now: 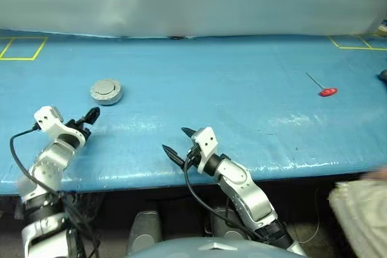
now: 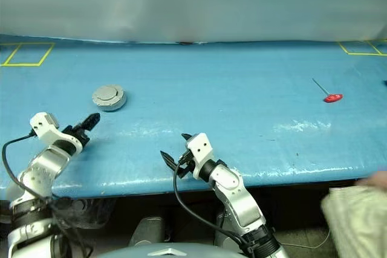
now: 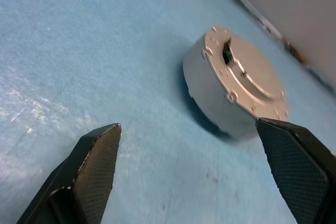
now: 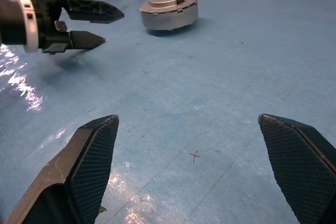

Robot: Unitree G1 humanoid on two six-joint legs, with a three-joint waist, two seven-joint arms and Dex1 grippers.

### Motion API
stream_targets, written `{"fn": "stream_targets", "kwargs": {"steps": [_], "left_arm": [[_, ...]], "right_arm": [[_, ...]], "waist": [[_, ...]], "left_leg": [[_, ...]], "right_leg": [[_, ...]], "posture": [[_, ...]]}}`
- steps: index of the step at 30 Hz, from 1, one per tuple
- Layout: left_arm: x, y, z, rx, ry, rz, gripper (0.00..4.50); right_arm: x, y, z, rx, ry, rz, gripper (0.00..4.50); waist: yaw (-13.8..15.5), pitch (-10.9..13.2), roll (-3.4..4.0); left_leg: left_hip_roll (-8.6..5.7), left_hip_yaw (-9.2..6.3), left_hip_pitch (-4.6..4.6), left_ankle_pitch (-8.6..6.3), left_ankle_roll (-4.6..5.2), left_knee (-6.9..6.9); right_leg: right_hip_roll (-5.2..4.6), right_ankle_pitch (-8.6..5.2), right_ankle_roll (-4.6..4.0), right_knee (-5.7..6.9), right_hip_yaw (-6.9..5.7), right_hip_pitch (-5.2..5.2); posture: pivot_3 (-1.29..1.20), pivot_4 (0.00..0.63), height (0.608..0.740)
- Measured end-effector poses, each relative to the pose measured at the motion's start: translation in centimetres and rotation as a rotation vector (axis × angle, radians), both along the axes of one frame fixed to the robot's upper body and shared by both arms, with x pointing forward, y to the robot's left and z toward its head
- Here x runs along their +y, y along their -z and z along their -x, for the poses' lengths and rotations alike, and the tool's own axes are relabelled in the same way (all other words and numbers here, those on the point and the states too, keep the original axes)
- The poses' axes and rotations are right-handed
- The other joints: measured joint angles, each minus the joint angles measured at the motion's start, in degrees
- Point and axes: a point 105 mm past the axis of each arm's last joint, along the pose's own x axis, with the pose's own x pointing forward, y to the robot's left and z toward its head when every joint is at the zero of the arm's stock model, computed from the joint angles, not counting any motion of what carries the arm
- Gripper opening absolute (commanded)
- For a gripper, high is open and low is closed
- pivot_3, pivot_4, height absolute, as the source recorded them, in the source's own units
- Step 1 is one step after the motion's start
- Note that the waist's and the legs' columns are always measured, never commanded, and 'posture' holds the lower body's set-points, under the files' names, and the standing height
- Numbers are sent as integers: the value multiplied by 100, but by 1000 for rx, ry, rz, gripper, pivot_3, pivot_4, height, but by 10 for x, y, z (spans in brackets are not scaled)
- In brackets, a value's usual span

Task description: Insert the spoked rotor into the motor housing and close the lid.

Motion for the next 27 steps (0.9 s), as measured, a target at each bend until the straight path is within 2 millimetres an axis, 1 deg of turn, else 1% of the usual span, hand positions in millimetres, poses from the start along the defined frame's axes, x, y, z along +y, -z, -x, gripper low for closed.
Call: {"fn": "stream_targets", "kwargs": {"steps": [2, 4, 5, 6, 9, 12, 14, 16, 19, 22, 27], "left_arm": [[-14, 1, 15, -19, 63, -34, 4489], [-37, 3, 30, -38, 145, -55, 4489], [-45, 3, 35, -45, 167, -82, 4489], [-53, 2, 41, -69, 169, -155, 4489], [-70, 2, 54, -133, 167, -334, 4489], [-85, 2, 64, -199, 188, -489, 4489], [-97, 4, 71, -234, 217, -543, 4489], [-107, 8, 74, -258, 226, -554, 4489], [-116, 14, 79, -290, 276, -600, 4489], [-121, 17, 85, -320, 321, -642, 4489], [-123, 23, 89, -321, 333, -646, 4489]], "right_arm": [[0, 0, 0, 2, 3, -2, 4500], [-3, 3, 1, 12, 19, -2, 4500], [-5, 4, 0, 16, 30, -2, 4500], [-9, 4, -1, 15, 52, -7, 4500], [-23, 4, -4, -5, 122, -21, 4500], [-38, 1, -7, -46, 173, -21, 4500], [-46, 2, -7, -73, 182, 6, 4500], [-56, 4, -7, -83, 207, 26, 4500], [-68, 7, -3, -109, 208, 71, 4500], [-82, 13, 0, -94, 238, 93, 4500], [-89, 15, 1, -81, 263, 89, 4500]], "waist": [[36, 0, 0], [73, 0, 0], [97, 0, 0], [107, -1, -2], [116, -1, 1], [115, 0, 2], [115, 0, 6], [119, 0, 5], [115, 0, 12], [112, 0, 14], [110, 1, 14]], "left_leg": [[3, 0, 0, -2, -3, -2], [0, -3, -3, -4, -5, -7], [1, -4, -12, -4, -6, -7], [1, -2, -22, -4, -6, -7], [1, 17, -27, -4, -6, -10], [4, 26, -29, -4, -5, -13], [5, 30, -29, -4, -5, -14], [5, 31, -30, -4, -4, -13], [8, 33, -29, -4, -3, -14], [10, 34, -29, -5, -3, -14], [15, 38, -28, -5, -3, -11]], "right_leg": [[-3, -3, -4, -4, -3, -13], [-13, -3, -5, -8, -2, -32], [-13, -3, -5, -7, -1, -42], [-13, -3, -4, -7, 1, -55], [-10, -4, -2, -6, 8, -65], [-5, -19, 18, -6, 9, -72], [-6, -20, 19, -6, 11, -73], [-6, -20, 20, -6, 12, -74], [-2, -21, 20, -6, 11, -76], [-2, -21, 20, -6, 11, -77], [-2, -21, 21, -5, 10, -77]], "posture": [[0, 150, 740], [0, 150, 740], [0, 150, 740], [0, 150, 740], [0, 150, 740], [0, 150, 740], [0, 150, 740], [0, 150, 740], [0, 150, 740], [0, 150, 740], [0, 150, 740]]}}
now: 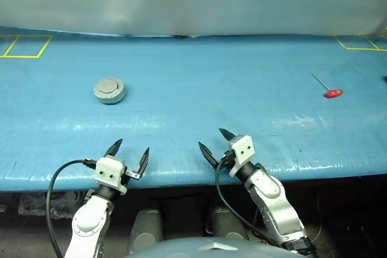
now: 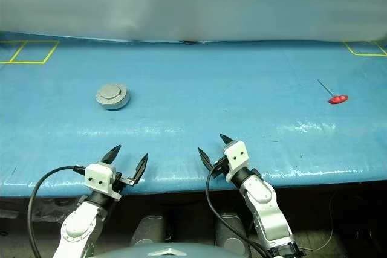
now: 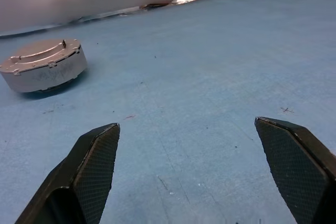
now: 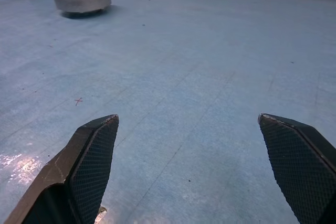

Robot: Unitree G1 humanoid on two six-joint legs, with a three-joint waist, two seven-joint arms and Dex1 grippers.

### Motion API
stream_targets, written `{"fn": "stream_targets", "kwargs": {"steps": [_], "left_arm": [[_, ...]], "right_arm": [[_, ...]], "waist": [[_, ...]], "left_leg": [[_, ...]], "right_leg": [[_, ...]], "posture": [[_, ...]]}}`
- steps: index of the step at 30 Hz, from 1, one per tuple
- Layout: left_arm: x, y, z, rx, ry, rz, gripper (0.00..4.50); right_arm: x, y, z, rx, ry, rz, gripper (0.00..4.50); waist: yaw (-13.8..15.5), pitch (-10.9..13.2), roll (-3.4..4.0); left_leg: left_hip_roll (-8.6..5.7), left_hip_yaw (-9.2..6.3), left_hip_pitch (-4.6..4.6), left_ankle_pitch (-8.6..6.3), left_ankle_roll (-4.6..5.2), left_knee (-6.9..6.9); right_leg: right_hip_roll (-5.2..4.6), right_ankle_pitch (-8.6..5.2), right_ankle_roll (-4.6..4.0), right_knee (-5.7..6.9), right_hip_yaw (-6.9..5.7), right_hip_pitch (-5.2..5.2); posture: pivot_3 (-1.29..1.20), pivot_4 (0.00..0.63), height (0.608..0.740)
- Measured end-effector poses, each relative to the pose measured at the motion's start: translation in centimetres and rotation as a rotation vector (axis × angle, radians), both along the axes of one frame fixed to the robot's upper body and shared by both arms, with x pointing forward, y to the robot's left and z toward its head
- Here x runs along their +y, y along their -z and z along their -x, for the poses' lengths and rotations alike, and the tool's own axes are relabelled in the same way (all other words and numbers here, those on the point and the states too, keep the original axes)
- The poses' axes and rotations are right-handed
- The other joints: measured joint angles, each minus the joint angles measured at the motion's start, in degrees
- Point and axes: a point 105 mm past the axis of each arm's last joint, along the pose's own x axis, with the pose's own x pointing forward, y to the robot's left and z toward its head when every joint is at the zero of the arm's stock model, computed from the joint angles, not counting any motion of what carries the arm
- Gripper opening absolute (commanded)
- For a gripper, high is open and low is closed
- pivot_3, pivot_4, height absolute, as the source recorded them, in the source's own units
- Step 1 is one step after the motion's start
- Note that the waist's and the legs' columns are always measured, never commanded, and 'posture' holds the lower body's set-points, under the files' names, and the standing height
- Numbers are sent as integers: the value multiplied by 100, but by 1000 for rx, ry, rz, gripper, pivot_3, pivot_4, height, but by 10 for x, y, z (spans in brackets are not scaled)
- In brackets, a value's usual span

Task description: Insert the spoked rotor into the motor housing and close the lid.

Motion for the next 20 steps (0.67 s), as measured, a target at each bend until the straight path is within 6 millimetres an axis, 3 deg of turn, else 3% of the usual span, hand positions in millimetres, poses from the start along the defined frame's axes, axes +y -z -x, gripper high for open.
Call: {"fn": "stream_targets", "kwargs": {"steps": [20], "left_arm": [[1, -4, -3, -24, 0, 4, 4489]], "right_arm": [[4, -4, -3, -11, 6, -27, 4500]], "waist": [[1, 0, 0]], "left_leg": [[1, 2, 0, 0, 2, 0]], "right_leg": [[1, 0, 0, 0, -1, 0]], "posture": [[0, 150, 740]]}}
